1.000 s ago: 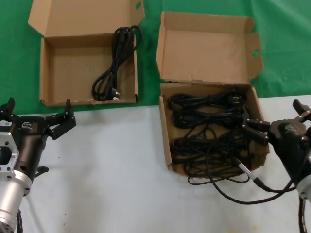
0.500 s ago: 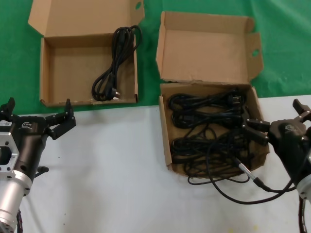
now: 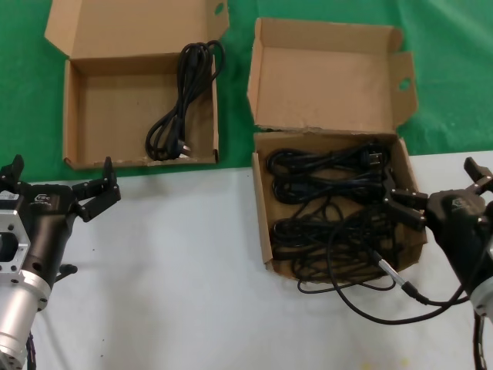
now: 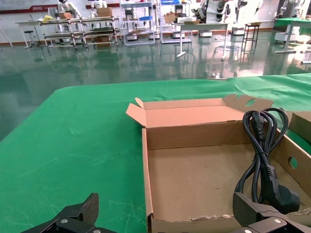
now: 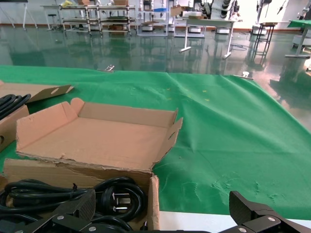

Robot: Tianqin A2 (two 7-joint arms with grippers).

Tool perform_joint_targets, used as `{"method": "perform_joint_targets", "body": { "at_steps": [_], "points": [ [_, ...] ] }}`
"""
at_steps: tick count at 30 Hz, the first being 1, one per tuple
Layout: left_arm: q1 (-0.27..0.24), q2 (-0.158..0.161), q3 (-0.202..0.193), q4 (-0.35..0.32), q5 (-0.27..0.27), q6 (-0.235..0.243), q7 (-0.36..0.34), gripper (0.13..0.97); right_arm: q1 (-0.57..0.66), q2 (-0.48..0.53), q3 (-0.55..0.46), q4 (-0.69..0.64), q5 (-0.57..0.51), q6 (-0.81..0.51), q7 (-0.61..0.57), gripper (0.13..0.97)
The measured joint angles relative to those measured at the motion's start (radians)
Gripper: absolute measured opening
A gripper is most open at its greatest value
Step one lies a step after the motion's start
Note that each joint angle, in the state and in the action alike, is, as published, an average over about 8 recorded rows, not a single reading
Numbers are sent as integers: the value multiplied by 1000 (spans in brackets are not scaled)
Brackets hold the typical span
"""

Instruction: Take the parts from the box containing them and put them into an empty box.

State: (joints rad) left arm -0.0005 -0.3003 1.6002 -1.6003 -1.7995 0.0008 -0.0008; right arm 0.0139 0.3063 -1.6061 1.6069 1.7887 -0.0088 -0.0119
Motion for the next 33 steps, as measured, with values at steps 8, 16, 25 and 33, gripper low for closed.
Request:
{"method": "perform_joint_targets", "body": {
  "at_steps": [8, 16, 25, 33],
  "points": [
    [0, 0, 0, 0, 0, 0, 0, 966, 0, 0, 0, 0, 0, 0, 0, 966],
    [0, 0, 0, 0, 0, 0, 0, 966, 0, 0, 0, 0, 0, 0, 0, 966],
    [0, 0, 0, 0, 0, 0, 0, 966, 0, 0, 0, 0, 0, 0, 0, 966],
    [0, 0, 0, 0, 0, 0, 0, 966, 0, 0, 0, 0, 0, 0, 0, 966]
  ]
}}
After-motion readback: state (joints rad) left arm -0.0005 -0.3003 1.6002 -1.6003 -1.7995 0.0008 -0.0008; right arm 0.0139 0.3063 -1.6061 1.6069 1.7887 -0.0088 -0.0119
